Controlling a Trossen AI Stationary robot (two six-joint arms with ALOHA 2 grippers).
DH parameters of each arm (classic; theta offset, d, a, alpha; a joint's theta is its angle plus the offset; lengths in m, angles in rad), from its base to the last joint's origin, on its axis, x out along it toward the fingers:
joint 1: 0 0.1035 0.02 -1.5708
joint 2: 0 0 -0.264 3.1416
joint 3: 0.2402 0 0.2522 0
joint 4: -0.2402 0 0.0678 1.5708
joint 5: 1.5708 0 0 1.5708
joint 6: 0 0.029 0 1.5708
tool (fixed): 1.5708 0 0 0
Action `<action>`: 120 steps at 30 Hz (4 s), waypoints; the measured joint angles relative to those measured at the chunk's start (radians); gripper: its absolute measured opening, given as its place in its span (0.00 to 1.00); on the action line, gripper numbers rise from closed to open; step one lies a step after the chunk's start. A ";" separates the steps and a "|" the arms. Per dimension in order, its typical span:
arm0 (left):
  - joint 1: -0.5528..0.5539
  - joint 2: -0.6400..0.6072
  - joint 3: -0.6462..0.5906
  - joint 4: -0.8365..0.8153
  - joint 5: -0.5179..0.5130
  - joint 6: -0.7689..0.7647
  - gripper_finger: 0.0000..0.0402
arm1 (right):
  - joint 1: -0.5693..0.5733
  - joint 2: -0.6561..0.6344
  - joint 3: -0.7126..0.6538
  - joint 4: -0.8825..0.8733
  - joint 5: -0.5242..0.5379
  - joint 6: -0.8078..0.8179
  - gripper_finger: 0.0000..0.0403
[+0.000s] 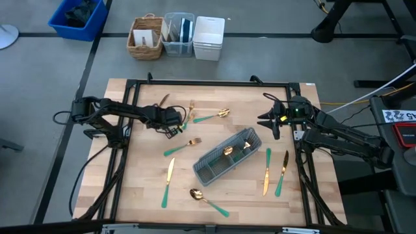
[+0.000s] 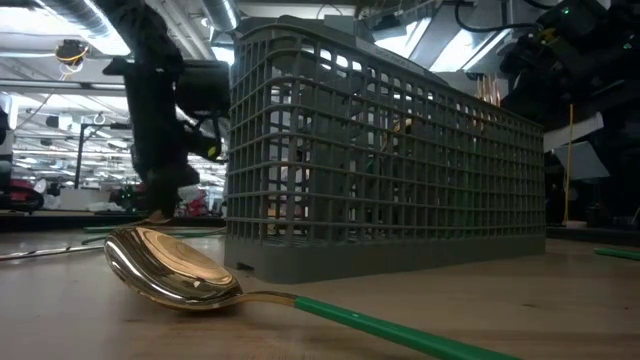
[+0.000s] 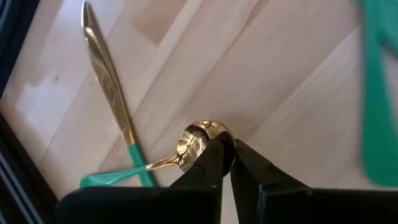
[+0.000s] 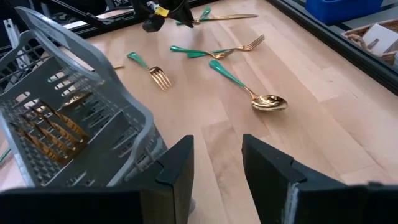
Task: Sort silverware
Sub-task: Put the gold spoon into the gray silverware organizer
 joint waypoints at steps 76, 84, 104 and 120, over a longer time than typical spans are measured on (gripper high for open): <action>-0.622 0.250 0.894 0.231 0.072 -0.075 0.00 | 0.000 -0.001 0.000 -0.056 -0.005 0.053 0.34; -0.584 0.277 0.894 0.143 0.071 -0.140 0.00 | 0.000 -0.001 0.000 -0.077 -0.005 0.053 0.34; -0.564 0.362 0.894 0.108 0.065 -0.125 0.21 | 0.001 -0.002 0.000 -0.077 -0.005 0.053 0.34; -0.632 0.306 0.897 0.046 0.226 -0.009 0.27 | 0.000 -0.002 0.000 -0.077 -0.008 0.053 0.34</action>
